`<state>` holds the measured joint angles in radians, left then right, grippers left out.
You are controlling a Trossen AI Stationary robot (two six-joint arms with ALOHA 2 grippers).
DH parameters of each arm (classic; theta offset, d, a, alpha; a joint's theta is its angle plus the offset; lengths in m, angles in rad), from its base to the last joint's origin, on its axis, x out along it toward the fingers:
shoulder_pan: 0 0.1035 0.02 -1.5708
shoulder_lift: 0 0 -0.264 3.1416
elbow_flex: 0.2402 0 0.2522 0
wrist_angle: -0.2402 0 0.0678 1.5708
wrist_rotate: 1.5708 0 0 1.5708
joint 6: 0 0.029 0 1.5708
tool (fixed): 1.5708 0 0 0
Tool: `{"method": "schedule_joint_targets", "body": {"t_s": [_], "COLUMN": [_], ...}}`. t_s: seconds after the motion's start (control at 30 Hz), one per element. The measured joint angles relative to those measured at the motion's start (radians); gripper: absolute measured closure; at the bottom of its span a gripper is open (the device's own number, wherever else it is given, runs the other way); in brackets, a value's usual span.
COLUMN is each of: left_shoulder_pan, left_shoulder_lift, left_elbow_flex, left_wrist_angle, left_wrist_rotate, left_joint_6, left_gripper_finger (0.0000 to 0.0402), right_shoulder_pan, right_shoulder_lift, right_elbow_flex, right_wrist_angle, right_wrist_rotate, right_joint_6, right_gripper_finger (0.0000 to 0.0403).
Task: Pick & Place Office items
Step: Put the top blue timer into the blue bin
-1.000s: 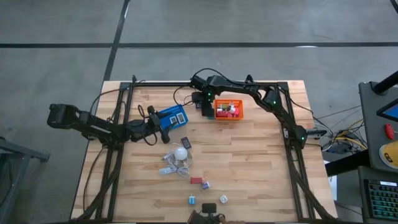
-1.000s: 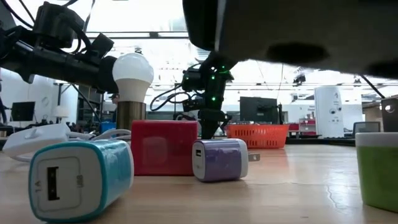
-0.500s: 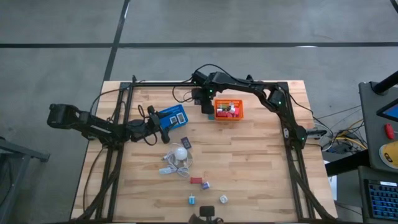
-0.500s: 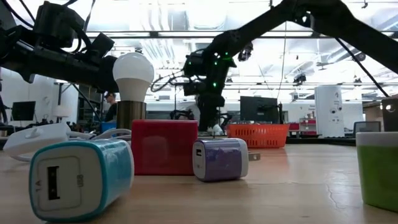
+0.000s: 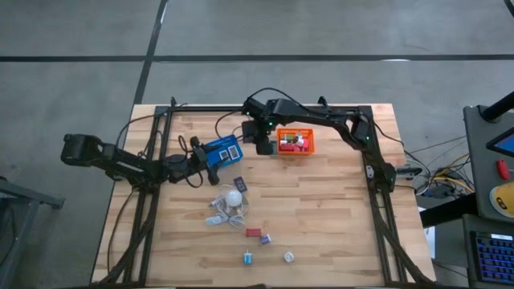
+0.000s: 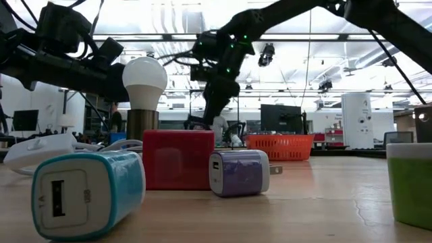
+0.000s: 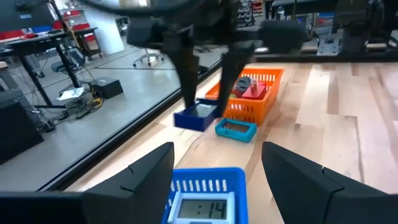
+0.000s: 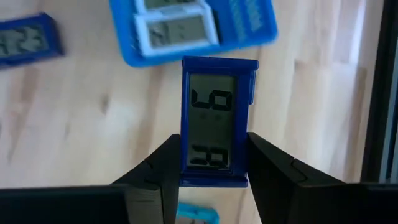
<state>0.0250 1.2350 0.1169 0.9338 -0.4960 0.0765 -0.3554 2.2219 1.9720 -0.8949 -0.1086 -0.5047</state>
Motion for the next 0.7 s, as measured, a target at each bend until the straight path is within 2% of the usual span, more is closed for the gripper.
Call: {"method": "schedule_joint_targets", "body": {"t_s": [0.33,0.57,0.7], "left_shoulder_pan": [0.0,0.0,0.006], "left_shoulder_lift": [-0.011,-0.013,-0.013], "left_elbow_flex": [-0.008,-0.009,-0.009], "left_wrist_angle": [-0.027,-0.022,0.045], "left_wrist_rotate": [-0.028,-0.077,-0.08], "left_joint_6": [0.005,-0.05,-0.136], "left_gripper_finger": [0.0154,0.0154,0.0154], "right_shoulder_pan": [0.053,0.07,0.093], "right_shoulder_lift": [-0.003,-0.005,-0.005], "right_elbow_flex": [0.018,0.037,0.037], "right_wrist_angle": [0.052,0.165,0.237], "right_wrist_rotate": [0.003,0.008,0.096], "right_joint_6": [-0.035,-0.037,-0.052], "right_gripper_finger": [0.0266,0.0266,0.0266]}}
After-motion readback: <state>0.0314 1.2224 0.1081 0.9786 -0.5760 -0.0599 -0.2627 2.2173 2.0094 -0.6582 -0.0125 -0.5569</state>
